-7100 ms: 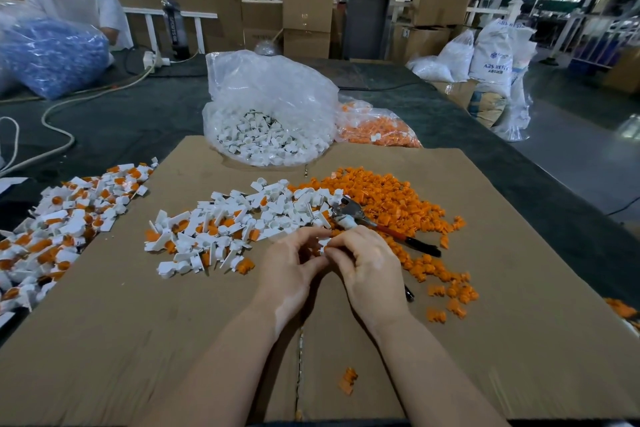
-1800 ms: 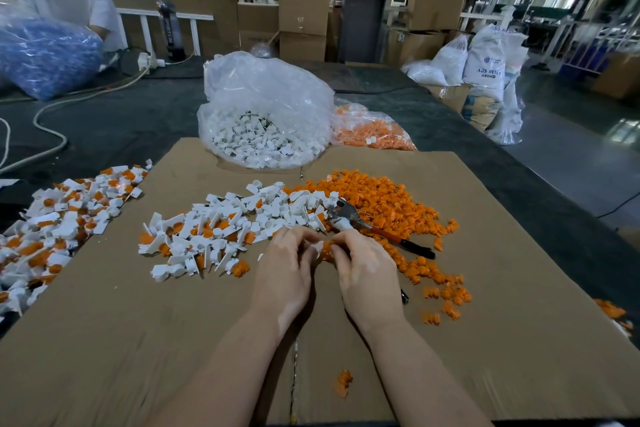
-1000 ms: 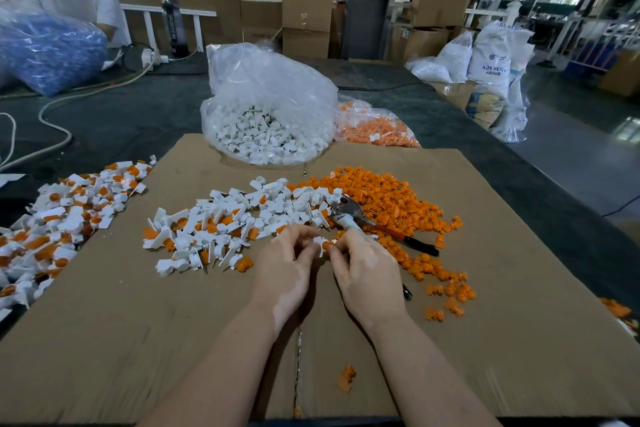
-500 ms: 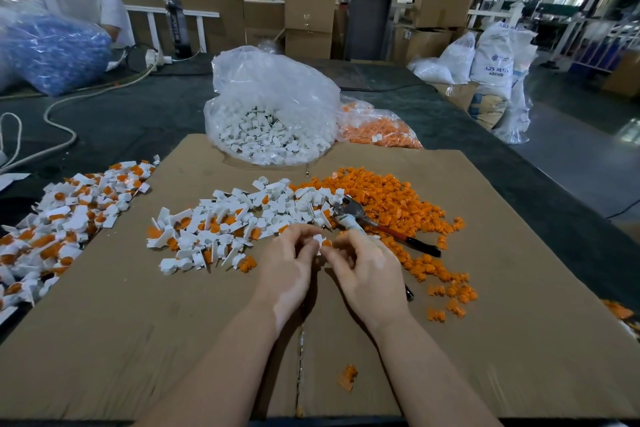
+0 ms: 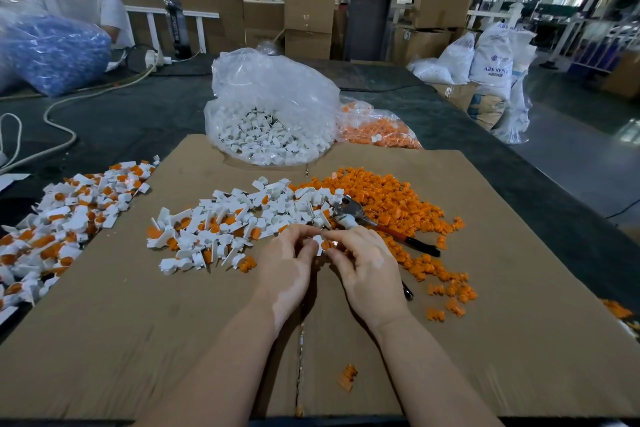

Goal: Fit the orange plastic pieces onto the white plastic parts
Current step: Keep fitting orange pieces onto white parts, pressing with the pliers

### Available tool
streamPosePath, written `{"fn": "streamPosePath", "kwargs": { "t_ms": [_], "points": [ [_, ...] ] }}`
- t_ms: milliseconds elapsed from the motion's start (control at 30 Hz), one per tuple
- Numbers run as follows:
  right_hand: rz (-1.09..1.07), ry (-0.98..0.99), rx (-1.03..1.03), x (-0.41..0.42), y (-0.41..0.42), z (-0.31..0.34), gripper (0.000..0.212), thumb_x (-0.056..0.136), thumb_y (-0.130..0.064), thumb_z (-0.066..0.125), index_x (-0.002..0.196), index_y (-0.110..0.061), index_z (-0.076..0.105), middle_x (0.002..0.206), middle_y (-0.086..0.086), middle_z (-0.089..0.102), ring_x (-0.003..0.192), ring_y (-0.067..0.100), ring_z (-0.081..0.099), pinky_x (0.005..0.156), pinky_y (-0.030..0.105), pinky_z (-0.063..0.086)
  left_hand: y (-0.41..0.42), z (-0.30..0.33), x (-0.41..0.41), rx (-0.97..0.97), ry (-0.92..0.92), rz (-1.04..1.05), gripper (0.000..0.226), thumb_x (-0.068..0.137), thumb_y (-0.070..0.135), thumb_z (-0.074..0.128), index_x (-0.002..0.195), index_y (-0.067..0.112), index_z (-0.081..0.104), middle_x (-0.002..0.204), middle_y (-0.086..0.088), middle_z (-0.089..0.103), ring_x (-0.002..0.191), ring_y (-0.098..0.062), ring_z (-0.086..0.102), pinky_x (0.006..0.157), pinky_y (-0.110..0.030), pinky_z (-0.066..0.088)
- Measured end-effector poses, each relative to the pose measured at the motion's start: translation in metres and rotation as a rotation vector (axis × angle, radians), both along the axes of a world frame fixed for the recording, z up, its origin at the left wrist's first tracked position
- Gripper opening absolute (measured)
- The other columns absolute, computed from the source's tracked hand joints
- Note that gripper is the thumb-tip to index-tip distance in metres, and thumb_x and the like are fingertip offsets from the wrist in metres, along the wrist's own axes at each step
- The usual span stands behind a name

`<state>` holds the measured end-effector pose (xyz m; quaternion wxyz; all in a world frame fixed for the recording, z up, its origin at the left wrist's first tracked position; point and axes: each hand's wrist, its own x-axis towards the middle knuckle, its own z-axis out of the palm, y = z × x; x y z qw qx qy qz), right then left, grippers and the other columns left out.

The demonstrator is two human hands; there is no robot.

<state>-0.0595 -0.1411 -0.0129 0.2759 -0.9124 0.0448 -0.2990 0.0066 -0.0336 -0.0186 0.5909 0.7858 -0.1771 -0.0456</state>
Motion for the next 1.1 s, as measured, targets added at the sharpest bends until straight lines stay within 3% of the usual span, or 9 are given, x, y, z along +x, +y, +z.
{"fn": "streamPosePath", "kwargs": {
  "t_ms": [233, 433, 867, 1000, 1100],
  "points": [
    [-0.003, -0.019, -0.009, 0.0006, 0.0007, 0.0001, 0.018, 0.085, -0.007, 0.065, 0.102, -0.010, 0.070, 0.092, 0.002, 0.065, 0.094, 0.016, 0.055, 0.088, 0.023, 0.041, -0.0001, -0.0015, 0.0004, 0.022, -0.055, 0.018, 0.015, 0.089, 0.015, 0.059, 0.089, 0.030, 0.060, 0.078, 0.012, 0.063, 0.076, 0.001, 0.058, 0.061, -0.001, 0.038],
    [-0.009, -0.022, -0.027, 0.0006, 0.0009, -0.0004, 0.018, 0.083, -0.005, 0.066, 0.100, -0.008, 0.070, 0.090, 0.002, 0.065, 0.091, 0.014, 0.054, 0.084, 0.011, 0.034, -0.0006, -0.0021, 0.0008, 0.017, -0.075, 0.022, 0.010, 0.087, 0.015, 0.063, 0.094, 0.022, 0.063, 0.078, 0.005, 0.064, 0.074, -0.002, 0.057, 0.060, -0.002, 0.038],
    [-0.003, -0.027, -0.065, 0.0020, 0.0001, -0.0028, 0.018, 0.083, -0.007, 0.066, 0.101, -0.012, 0.069, 0.093, -0.001, 0.065, 0.093, 0.012, 0.054, 0.080, 0.011, 0.034, -0.0001, -0.0009, 0.0008, 0.020, -0.089, 0.017, 0.013, 0.086, 0.015, 0.063, 0.090, 0.027, 0.060, 0.077, 0.007, 0.062, 0.075, -0.003, 0.057, 0.062, -0.002, 0.039],
    [-0.004, -0.068, -0.075, 0.0012, 0.0017, -0.0017, 0.020, 0.082, -0.013, 0.068, 0.103, -0.011, 0.067, 0.094, 0.000, 0.065, 0.093, 0.016, 0.056, 0.082, 0.025, 0.044, -0.0001, -0.0002, 0.0013, 0.012, -0.102, 0.018, 0.011, 0.087, 0.012, 0.062, 0.093, 0.021, 0.060, 0.079, 0.006, 0.062, 0.075, -0.002, 0.056, 0.063, -0.003, 0.039],
    [-0.166, -0.118, -0.120, 0.0003, 0.0006, -0.0008, 0.026, 0.079, -0.019, 0.070, 0.103, -0.009, 0.067, 0.097, 0.003, 0.066, 0.095, 0.023, 0.060, 0.081, 0.037, 0.043, -0.0010, -0.0008, 0.0022, -0.021, -0.066, 0.024, 0.012, 0.087, 0.011, 0.062, 0.095, 0.019, 0.061, 0.077, 0.004, 0.060, 0.072, -0.005, 0.056, 0.061, -0.003, 0.039]
  ]
}}
